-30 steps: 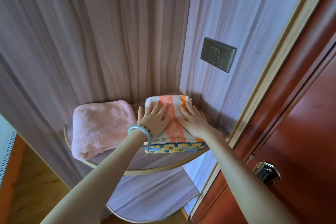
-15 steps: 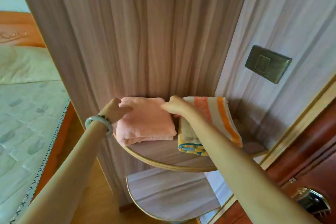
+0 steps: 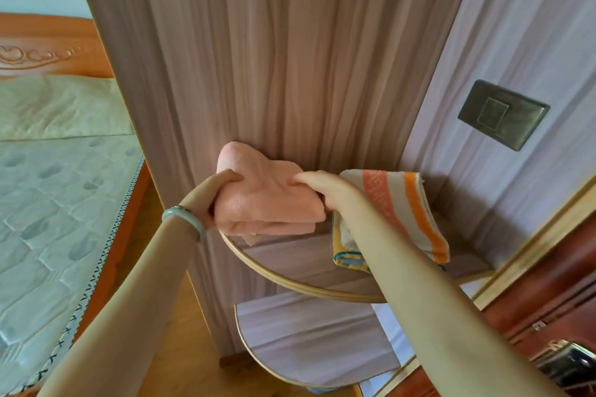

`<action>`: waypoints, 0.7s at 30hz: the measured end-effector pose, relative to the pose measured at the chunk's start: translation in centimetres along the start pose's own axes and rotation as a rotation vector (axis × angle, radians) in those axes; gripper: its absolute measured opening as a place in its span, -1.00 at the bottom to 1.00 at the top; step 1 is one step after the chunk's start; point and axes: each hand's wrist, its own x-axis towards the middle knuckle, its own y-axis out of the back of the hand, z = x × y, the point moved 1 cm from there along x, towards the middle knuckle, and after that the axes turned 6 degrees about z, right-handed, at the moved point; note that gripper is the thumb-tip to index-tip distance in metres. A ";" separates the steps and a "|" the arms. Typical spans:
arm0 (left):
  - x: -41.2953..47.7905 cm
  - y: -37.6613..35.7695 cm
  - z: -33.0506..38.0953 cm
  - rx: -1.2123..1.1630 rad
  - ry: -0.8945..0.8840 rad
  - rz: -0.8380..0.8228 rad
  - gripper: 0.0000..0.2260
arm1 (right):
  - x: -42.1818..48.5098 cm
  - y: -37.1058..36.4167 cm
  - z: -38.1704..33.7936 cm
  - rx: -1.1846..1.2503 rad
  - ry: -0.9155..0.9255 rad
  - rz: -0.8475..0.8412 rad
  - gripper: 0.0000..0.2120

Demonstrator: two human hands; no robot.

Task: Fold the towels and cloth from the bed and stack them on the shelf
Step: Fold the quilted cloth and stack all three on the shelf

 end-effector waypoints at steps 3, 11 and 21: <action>-0.6 -0.3 1.4 -0.110 -0.034 -0.045 -0.48 | -1.3 1.8 -1.6 0.075 0.055 0.021 -0.63; -4.2 -7.7 5.7 -0.252 -0.137 -0.258 -0.66 | -5.2 10.4 -2.1 0.239 0.132 0.124 -0.78; -4.3 -18.0 3.1 -0.116 -0.081 -0.554 -0.59 | -7.4 17.9 5.0 0.315 -0.035 0.451 -0.59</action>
